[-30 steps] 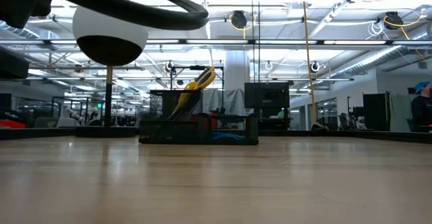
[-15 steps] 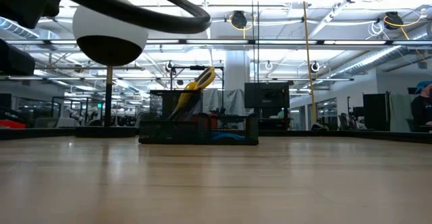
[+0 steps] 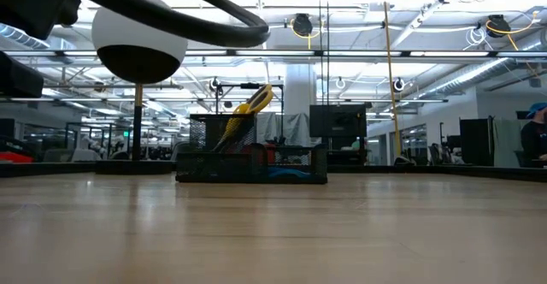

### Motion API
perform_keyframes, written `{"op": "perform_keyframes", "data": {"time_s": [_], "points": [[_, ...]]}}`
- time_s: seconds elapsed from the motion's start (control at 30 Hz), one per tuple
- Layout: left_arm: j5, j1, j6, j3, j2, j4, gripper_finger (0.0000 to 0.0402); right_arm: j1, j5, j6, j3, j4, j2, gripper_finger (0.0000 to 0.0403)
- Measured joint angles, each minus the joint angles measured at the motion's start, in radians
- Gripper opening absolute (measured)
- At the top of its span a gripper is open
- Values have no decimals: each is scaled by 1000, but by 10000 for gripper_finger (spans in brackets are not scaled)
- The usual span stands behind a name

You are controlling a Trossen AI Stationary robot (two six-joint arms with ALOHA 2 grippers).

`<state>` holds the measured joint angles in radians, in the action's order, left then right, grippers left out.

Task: Pick and place office supplies into organizer
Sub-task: Put the orange eraser into the black mesh desk organizer

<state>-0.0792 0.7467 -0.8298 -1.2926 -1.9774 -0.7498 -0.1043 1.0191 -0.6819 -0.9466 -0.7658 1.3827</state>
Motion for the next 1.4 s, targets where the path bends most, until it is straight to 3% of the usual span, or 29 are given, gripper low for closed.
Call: {"op": "perform_keyframes", "data": {"time_s": [0.17, 0.43, 1.4], "points": [[-3, 0, 10, 0, 0, 4, 60, 0, 0, 0, 0, 0, 0, 105], [-2, 0, 5, 2, 0, 15, 7, 0, 0, 0, 0, 0, 0, 105], [52, -15, 41, -3, 52, 0, 0, 0, 0, 0, 0, 0, 0, 105]]}}
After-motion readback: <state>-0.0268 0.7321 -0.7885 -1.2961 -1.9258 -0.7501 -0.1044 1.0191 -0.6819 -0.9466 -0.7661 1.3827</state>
